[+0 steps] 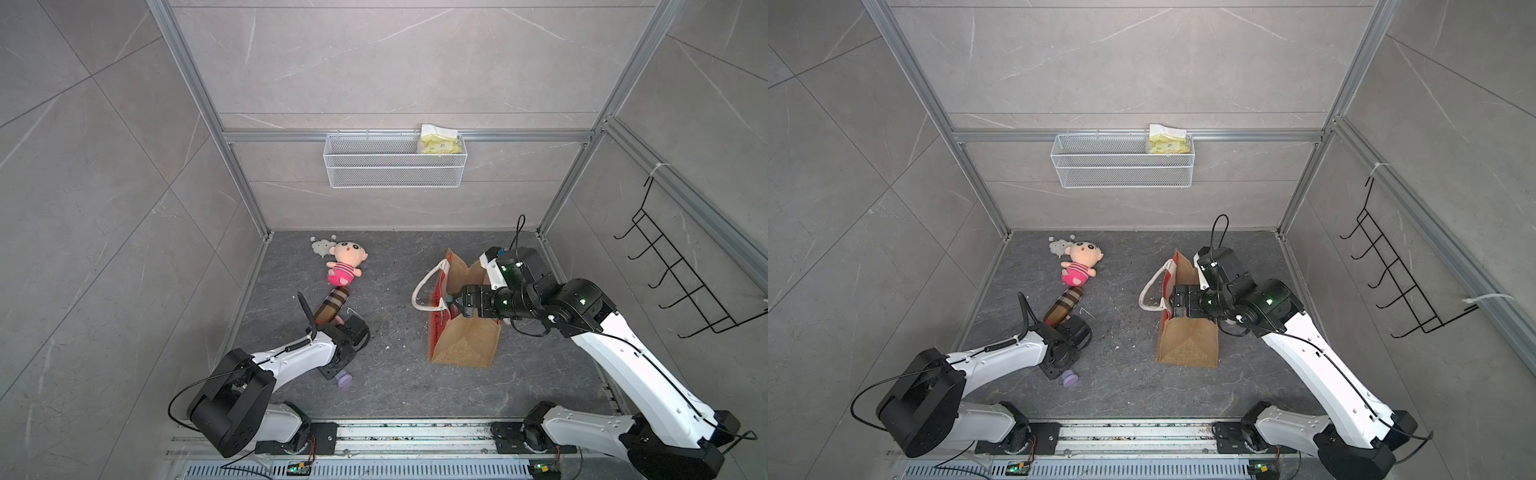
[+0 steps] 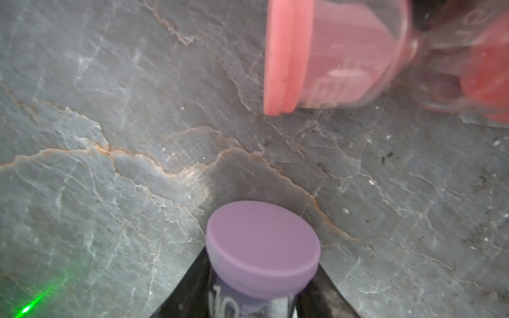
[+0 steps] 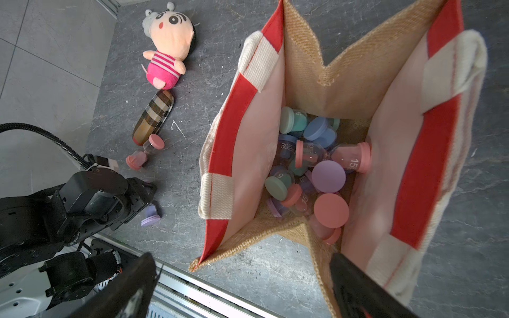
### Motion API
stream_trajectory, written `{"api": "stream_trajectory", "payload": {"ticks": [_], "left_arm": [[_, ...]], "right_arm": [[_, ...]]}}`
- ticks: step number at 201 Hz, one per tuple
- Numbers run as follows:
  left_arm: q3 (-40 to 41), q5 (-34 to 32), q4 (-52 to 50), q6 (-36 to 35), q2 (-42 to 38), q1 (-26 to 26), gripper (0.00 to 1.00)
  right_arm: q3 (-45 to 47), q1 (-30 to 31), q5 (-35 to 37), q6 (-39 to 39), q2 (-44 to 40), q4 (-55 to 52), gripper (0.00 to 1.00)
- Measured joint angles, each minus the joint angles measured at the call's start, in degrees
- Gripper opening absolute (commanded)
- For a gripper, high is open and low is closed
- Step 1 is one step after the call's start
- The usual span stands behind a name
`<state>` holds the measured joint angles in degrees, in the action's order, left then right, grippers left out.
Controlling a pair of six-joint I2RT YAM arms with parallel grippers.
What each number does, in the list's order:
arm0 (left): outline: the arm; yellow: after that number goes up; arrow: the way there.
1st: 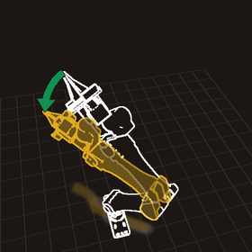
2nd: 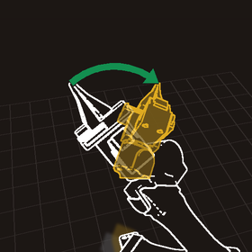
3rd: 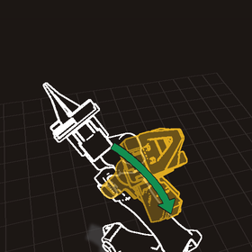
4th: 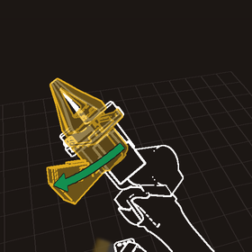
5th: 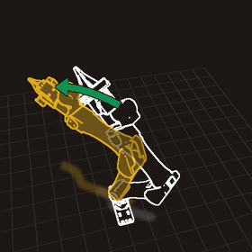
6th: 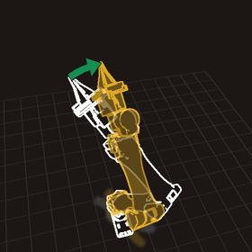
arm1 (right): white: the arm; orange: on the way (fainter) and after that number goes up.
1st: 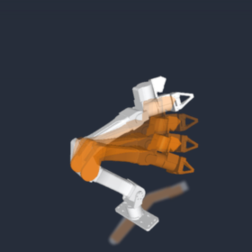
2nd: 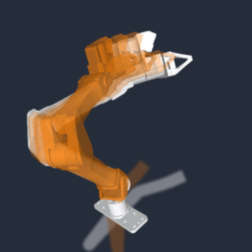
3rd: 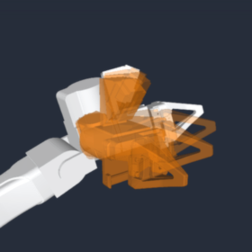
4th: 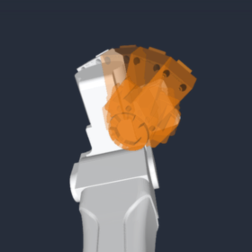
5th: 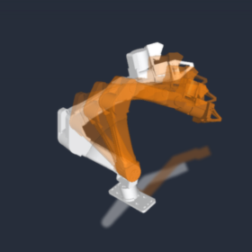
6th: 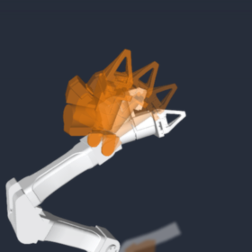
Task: Put the hourglass into the canvas bag
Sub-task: Pick up the hourglass from the center of the board.
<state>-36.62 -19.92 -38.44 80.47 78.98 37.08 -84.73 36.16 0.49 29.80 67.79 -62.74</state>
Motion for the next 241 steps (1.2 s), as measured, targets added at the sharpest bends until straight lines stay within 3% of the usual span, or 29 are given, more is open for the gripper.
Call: {"api": "stream_trajectory", "payload": {"ticks": [84, 153, 199, 241], "left_arm": [[-2.3, -1.2, -3.0, -1.9, 0.2, 1.0, 0.19], [-16.4, -8.1, -13.0, -5.9, -6.2, 6.7, 0.09], [-31.5, -13.3, -14.5, -18.7, -9.0, 10.7, 0.02], [-44.5, -13.3, -4.3, -37.3, -5.4, 16.5, 0.01]], "right_arm": [[0.0, 0.0, 1.9, 0.0, 0.0, 0.0, 0.99], [-2.3, -1.8, 5.9, 0.0, 0.0, -1.4, 0.99], [-3.4, -10.2, 5.3, 0.0, -0.1, -2.2, 0.99], [-1.8, -17.0, 3.0, 0.0, 0.0, -1.1, 0.96]]}}
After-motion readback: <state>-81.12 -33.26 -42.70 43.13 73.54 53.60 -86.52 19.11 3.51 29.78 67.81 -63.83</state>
